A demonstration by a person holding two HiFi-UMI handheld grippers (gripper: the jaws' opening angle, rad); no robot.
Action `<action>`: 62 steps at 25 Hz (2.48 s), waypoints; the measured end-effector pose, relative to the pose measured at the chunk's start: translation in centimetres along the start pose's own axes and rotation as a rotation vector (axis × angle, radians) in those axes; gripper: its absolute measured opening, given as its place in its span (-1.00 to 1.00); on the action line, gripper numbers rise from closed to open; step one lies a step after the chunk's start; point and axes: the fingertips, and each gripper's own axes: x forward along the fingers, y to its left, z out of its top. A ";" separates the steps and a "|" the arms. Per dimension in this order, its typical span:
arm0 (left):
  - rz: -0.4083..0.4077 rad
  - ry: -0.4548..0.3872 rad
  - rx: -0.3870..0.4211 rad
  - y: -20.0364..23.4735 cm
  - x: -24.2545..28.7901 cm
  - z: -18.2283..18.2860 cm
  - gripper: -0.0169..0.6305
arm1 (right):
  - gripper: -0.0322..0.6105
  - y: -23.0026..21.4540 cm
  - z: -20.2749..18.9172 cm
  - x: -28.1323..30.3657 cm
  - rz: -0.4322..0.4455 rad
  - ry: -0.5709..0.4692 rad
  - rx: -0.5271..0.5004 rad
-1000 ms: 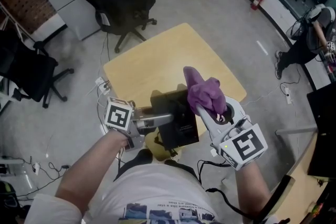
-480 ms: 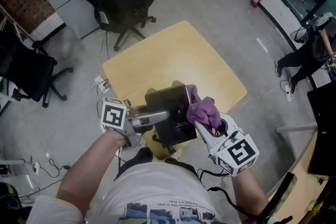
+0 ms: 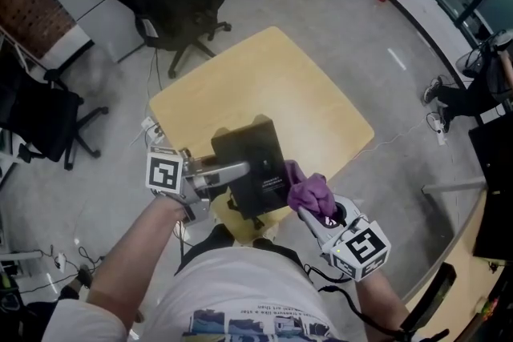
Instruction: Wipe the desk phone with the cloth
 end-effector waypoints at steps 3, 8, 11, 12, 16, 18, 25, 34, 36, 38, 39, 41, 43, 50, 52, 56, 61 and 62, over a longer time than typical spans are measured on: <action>-0.002 0.005 -0.001 0.0 0.2 -0.1 -0.39 | -0.58 0.0 -0.6 -0.4 0.010 0.024 -0.008; 0.010 0.049 0.026 -0.1 0.5 -0.8 -0.39 | -0.58 -1.5 2.1 -1.7 -0.012 -0.019 -0.035; -0.004 0.083 0.034 -0.4 0.8 -1.4 -0.39 | -0.58 -2.9 5.9 -2.1 -0.023 -0.076 -0.079; -0.010 0.094 0.035 -0.5 0.9 -1.7 -0.39 | -0.58 -3.2 7.3 -2.1 -0.017 -0.096 -0.095; -0.044 0.127 0.038 -1.0 1.6 -2.8 -0.39 | -0.58 -3.4 12.7 -1.8 0.071 -0.159 -0.144; -0.066 0.144 0.046 -1.4 1.9 -3.2 -0.39 | -0.58 -3.1 14.9 -1.3 0.135 -0.182 -0.159; -0.099 0.209 0.040 -2.7 2.9 -4.9 -0.39 | -0.58 -1.8 17.2 1.7 0.350 -0.141 -0.209; -0.118 0.220 0.040 -3.6 2.7 -5.7 -0.39 | -0.58 -3.3 12.7 6.3 0.465 0.055 -0.189; -0.128 0.224 0.042 -4.1 2.9 -5.9 -0.39 | -0.58 -3.6 11.8 6.8 0.485 0.091 -0.174; -0.139 0.230 0.040 -4.6 3.1 -6.2 -0.39 | -0.58 -4.0 11.1 7.3 0.496 0.116 -0.155; -0.143 0.233 0.040 -4.8 3.2 -6.3 -0.39 | -0.58 -4.2 10.8 7.6 0.498 0.126 -0.147; -0.147 0.237 0.038 -5.0 3.2 -6.4 -0.39 | -0.58 -4.7 10.1 8.1 0.490 0.143 -0.135; -0.151 0.240 0.036 -4.9 3.3 -6.5 -0.39 | -0.58 -5.3 9.7 8.4 0.472 0.149 -0.126; -0.156 0.256 0.032 -4.3 3.6 -6.6 -0.39 | -0.58 -4.4 14.0 6.1 0.496 0.042 -0.172; -0.158 0.264 0.033 -4.3 3.8 -6.6 -0.39 | -0.58 -3.3 15.8 4.9 0.530 0.001 -0.194; -0.167 0.277 0.033 -4.4 4.5 -6.6 -0.39 | -0.58 -0.7 17.5 3.2 0.624 -0.027 -0.251; -0.180 0.292 0.043 -4.8 4.9 -6.7 -0.39 | -0.58 0.7 14.6 3.9 0.694 0.086 -0.309; -0.182 0.295 0.047 -5.0 5.0 -6.9 -0.39 | -0.58 0.6 13.8 4.1 0.692 0.112 -0.315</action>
